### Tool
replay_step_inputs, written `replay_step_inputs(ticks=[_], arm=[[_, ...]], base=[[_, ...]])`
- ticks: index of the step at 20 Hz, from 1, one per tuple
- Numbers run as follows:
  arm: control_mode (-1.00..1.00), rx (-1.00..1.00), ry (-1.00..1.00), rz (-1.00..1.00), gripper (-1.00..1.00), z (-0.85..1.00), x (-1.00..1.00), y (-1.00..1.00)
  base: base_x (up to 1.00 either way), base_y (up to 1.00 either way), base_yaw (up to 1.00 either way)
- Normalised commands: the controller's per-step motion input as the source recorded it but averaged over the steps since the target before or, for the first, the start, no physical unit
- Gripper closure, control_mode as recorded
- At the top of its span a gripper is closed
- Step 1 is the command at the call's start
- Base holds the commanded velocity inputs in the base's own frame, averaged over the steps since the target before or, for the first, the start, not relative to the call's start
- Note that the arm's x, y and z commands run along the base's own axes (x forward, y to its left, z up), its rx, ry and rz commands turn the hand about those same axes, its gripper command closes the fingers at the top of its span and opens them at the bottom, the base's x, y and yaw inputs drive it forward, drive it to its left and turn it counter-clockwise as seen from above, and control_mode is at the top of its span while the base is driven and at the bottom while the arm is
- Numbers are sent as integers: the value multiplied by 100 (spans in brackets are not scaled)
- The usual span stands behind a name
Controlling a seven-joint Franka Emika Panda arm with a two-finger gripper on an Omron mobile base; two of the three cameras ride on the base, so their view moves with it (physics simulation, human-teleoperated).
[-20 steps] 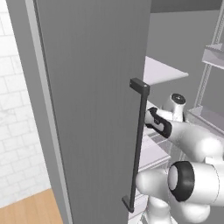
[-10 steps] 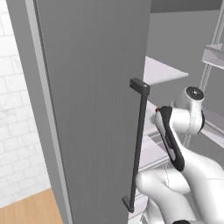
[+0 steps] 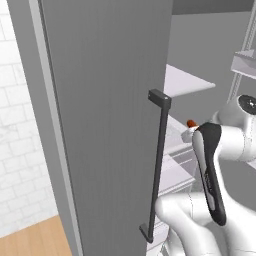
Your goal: Place one carrot and one steak in each tupperware on the nearby counter, to pack two identical lunches.
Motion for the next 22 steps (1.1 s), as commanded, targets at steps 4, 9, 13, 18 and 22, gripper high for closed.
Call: replay_step_inputs(ticks=[4, 9, 13, 18, 22], arm=[[-100, 4, 0, 0, 100, 20, -83, 16], [-100, 3, -1, 0, 100, 12, -94, 5], [100, 0, 0, 0, 100, 0, 0, 0], [100, 0, 0, 0, 100, 0, 0, 0], [100, 0, 0, 0, 100, 0, 0, 0]], base=[[0, 0, 0], [0, 0, 0], [-100, 0, -3], [-100, -4, -15], [-48, -13, -40]])
